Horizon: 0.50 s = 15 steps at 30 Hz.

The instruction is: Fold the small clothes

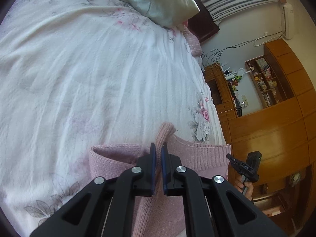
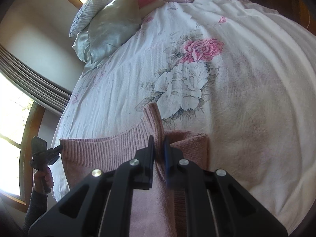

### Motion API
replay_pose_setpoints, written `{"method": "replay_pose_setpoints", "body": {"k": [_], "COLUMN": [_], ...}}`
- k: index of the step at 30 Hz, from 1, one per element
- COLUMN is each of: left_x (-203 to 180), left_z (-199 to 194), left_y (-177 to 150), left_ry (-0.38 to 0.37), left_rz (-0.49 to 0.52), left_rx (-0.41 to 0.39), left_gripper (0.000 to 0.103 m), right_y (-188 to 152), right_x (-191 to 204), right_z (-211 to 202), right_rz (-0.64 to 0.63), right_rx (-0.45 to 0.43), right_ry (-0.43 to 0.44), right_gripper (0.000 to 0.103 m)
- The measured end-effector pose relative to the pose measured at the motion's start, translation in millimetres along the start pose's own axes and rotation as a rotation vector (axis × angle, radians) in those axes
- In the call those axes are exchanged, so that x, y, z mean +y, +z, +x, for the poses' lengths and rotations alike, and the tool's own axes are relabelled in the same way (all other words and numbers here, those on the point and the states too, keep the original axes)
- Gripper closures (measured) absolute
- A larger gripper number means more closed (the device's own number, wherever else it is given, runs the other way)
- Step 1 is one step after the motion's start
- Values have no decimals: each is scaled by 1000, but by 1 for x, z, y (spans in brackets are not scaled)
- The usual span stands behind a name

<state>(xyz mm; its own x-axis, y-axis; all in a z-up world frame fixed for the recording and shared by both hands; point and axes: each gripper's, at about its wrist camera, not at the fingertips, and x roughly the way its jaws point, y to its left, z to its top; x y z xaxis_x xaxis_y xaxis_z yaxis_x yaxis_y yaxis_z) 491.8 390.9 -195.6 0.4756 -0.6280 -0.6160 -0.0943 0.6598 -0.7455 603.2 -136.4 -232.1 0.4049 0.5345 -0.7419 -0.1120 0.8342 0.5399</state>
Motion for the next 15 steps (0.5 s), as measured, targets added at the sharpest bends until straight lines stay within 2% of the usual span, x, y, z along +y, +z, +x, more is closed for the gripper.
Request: {"method": "replay_pose_setpoints", "body": {"k": [8,10,12,13,14,15], "left_x": [50,61,64,60,52,39], "left_z": [29,35,27,17,5,-7], "left_y": [1,-2,-6,-8,-12,-18], "left_ry": [39,48,61,103,148,129], "left_rz": [-89,-116,-140,-138,-127,-94], "left_rx": [31,39,-5,-46,-94,-141], "left_gripper": [98,97,91,87,80,79], "right_y": [-7,-11,-15,-17,-20,-22], "right_x": [-27,-35,-39,-39,-38,-36], "right_z": [35,45,44,38,28,17], "right_rz": [60,81,89,92,97,101], "right_rx": [35,64,50,29,-8,-40], "right_ry": [-16,-11,-39,-43,-34,16], "right_gripper": [95,90,80,78,77,77]}}
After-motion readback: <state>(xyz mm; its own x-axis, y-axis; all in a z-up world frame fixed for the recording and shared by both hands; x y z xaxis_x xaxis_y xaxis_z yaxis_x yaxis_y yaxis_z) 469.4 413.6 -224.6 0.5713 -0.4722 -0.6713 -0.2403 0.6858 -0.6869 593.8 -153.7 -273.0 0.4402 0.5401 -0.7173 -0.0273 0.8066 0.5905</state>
